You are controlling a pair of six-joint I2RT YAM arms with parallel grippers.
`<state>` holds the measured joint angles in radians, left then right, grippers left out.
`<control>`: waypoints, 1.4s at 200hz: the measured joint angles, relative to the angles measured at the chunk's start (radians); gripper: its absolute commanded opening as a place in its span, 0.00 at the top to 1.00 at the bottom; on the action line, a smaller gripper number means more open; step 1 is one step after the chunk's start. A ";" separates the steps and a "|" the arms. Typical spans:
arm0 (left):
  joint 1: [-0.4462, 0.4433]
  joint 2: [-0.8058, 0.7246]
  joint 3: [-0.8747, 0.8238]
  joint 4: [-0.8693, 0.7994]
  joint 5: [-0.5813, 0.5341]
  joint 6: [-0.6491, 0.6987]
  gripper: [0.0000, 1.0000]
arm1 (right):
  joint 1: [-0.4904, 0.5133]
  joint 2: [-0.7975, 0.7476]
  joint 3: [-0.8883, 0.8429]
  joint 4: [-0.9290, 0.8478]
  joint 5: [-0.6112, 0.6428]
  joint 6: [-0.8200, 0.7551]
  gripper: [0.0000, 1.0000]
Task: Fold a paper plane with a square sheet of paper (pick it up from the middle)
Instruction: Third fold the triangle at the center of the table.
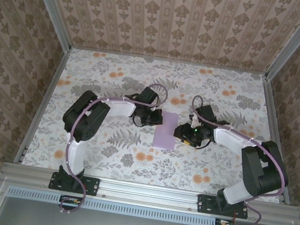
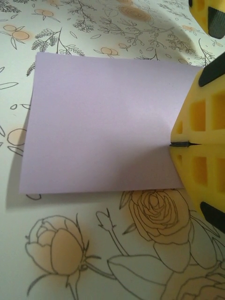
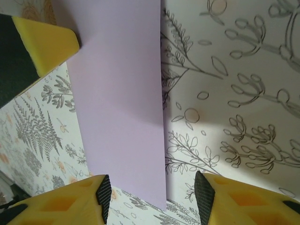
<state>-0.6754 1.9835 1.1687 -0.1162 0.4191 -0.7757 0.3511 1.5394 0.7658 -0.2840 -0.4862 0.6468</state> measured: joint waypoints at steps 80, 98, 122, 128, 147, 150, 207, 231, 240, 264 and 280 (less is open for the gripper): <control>0.001 -0.068 -0.135 0.129 -0.034 -0.108 0.97 | 0.016 -0.001 -0.055 0.059 -0.053 0.066 0.56; 0.001 -0.070 -0.139 0.133 -0.034 -0.119 0.97 | 0.026 0.001 -0.055 0.060 -0.053 0.068 0.59; 0.001 -0.072 -0.143 0.140 -0.035 -0.123 0.97 | 0.037 0.013 -0.055 0.061 -0.054 0.068 0.61; 0.001 -0.072 -0.144 0.141 -0.035 -0.123 0.97 | 0.040 0.019 -0.055 0.061 -0.054 0.068 0.61; 0.001 -0.072 -0.146 0.144 -0.035 -0.124 0.97 | 0.046 0.035 -0.055 0.060 -0.053 0.068 0.61; 0.001 -0.072 -0.146 0.144 -0.035 -0.124 0.97 | 0.047 0.037 -0.055 0.060 -0.053 0.068 0.61; 0.001 -0.072 -0.148 0.148 -0.035 -0.132 0.97 | 0.064 0.054 -0.054 0.060 -0.072 0.064 0.64; 0.001 -0.072 -0.148 0.148 -0.035 -0.137 0.97 | 0.066 0.064 -0.054 0.061 -0.079 0.064 0.64; 0.001 -0.072 -0.148 0.148 -0.035 -0.138 0.97 | 0.066 0.064 -0.054 0.062 -0.083 0.064 0.65; 0.001 -0.072 -0.148 0.148 -0.034 -0.138 0.97 | 0.067 0.066 -0.054 0.084 -0.110 0.066 0.65; 0.001 -0.072 -0.148 0.150 -0.034 -0.138 0.97 | 0.067 0.066 -0.055 0.114 -0.132 0.075 0.66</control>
<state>-0.6743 1.9110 1.0203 0.0334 0.3847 -0.9138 0.4183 1.6058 0.7113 -0.1703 -0.6186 0.7216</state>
